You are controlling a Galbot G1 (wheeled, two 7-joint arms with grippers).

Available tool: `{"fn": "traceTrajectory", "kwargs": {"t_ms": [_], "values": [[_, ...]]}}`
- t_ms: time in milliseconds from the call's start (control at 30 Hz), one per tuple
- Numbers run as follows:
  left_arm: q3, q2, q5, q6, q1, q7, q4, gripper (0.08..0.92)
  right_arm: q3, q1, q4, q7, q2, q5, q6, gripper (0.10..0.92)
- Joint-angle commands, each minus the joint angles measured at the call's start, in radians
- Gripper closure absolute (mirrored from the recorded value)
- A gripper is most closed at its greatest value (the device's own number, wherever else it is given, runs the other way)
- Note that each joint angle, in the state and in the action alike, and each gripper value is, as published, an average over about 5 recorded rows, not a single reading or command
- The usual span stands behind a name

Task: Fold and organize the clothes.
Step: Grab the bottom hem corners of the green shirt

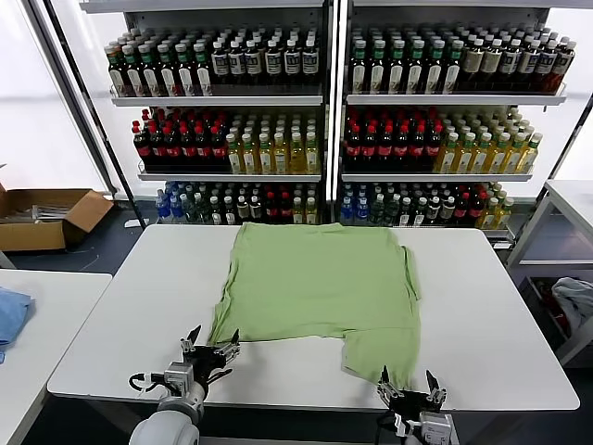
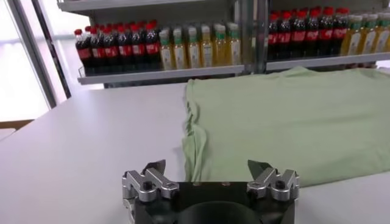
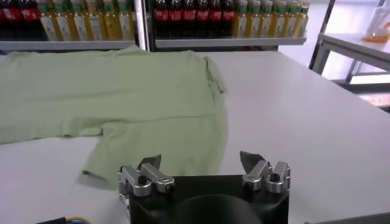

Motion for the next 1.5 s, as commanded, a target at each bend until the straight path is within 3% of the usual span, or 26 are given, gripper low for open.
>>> {"fn": "traceTrajectory", "kwargs": {"t_ms": [33, 333, 467, 1167, 1300, 1500], "values": [[0.000, 0.004, -0.013, 0.004, -0.007, 0.001, 0.030, 0.177, -0.019, -0.002, -0.007, 0.005, 0.010, -0.013, 0.000, 0.203], [0.005, 0.002, -0.002, 0.005, 0.002, 0.004, 0.050, 0.177, -0.024, -0.022, -0.043, 0.009, 0.024, 0.014, 0.015, 0.205], [0.008, 0.003, -0.001, 0.005, 0.005, 0.004, 0.053, 0.204, -0.028, -0.036, -0.056, 0.023, 0.028, 0.028, 0.034, 0.288], [0.007, 0.008, -0.030, 0.006, 0.016, 0.002, 0.038, 0.797, 0.016, -0.028, -0.019, -0.001, -0.050, 0.037, 0.053, 0.891], [0.009, 0.004, -0.030, -0.023, 0.020, 0.002, 0.028, 0.895, 0.028, -0.023, 0.001, -0.025, -0.062, 0.035, 0.062, 0.920], [0.009, -0.004, -0.034, -0.110, 0.018, 0.002, -0.011, 0.915, 0.059, 0.011, 0.069, -0.080, -0.070, 0.031, 0.087, 0.920]]}}
